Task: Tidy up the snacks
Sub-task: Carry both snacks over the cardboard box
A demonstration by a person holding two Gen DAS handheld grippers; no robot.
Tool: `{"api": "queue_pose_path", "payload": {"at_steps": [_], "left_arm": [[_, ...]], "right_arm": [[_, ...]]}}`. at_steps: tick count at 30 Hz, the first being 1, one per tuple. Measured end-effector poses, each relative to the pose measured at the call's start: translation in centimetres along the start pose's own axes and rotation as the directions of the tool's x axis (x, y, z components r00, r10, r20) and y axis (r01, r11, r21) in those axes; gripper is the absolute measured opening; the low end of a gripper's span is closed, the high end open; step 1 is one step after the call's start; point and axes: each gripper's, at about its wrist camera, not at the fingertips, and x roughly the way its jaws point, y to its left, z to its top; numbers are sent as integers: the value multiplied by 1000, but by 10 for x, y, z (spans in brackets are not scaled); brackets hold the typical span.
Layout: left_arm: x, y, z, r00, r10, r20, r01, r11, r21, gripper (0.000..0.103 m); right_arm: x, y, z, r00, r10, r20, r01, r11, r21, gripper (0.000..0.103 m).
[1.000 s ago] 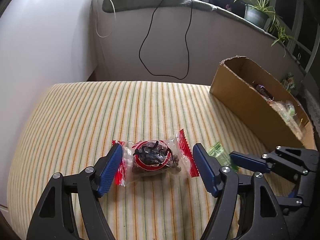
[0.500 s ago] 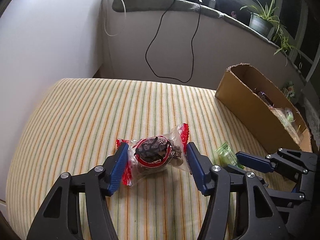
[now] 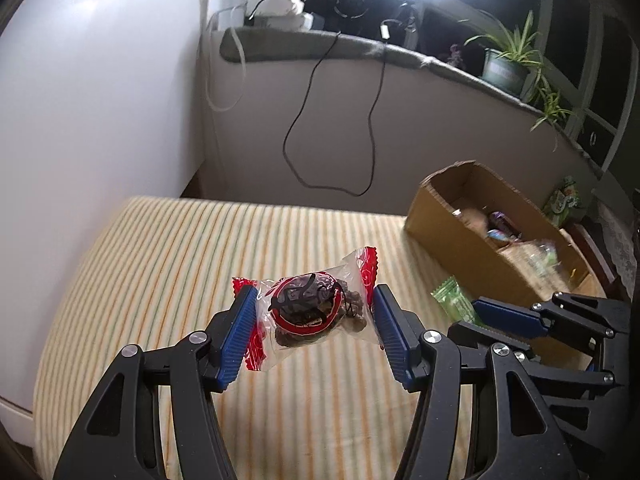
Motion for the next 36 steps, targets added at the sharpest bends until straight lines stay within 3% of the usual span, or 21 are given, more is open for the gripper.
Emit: {"api": "queue_pose_path", "payload": {"at_steps": [15, 28, 36], "left_arm": [[3, -67, 36, 996, -69, 49, 64, 992, 106, 58], [27, -120, 61, 992, -112, 51, 101, 979, 178, 58], [44, -145, 67, 991, -131, 38, 121, 970, 209, 58]], "right_arm": [[-49, -68, 18, 993, -78, 86, 74, 996, 48, 25], [-55, -144, 27, 986, -144, 79, 135, 985, 110, 25], [-53, -171, 25, 986, -156, 58, 147, 980, 138, 25]]}}
